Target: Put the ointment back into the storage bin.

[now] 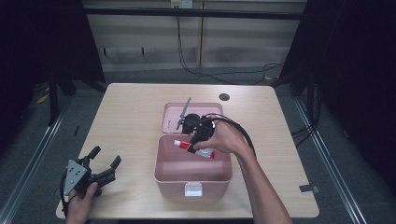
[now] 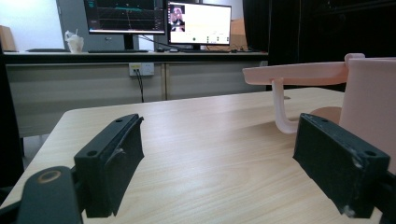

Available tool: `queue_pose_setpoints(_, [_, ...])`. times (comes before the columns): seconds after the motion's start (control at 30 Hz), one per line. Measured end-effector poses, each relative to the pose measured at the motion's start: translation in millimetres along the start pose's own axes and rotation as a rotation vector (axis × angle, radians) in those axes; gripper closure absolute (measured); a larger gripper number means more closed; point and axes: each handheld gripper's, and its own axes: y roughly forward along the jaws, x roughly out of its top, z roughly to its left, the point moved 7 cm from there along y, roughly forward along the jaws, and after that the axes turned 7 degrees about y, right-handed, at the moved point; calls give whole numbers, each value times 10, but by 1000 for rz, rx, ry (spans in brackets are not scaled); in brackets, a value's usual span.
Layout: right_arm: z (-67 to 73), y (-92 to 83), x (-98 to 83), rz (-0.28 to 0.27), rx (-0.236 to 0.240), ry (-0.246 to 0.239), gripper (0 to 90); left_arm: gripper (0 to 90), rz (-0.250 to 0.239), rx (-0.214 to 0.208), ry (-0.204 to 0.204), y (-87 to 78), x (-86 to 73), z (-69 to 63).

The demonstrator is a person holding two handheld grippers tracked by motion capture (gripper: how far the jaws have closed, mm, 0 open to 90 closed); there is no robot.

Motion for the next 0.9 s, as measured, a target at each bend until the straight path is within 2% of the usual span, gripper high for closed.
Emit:
queue_pose_setpoints(0.07, [-8,33,4,10,-4,-9,713,156,0,1,1,0,0,1])
queue_pose_setpoints(0.2, [-25,104,-7,30,-6,7,713,156,-1,0,-3,0,0,-3])
queue_pose_setpoints(0.57, [-20,261,13,57,-25,-30,713,156,0,0,1,-1,0,1])
queue_pose_setpoints(0.9, [-5,419,9,123,-39,-55,713,156,-2,1,-3,0,1,-2])
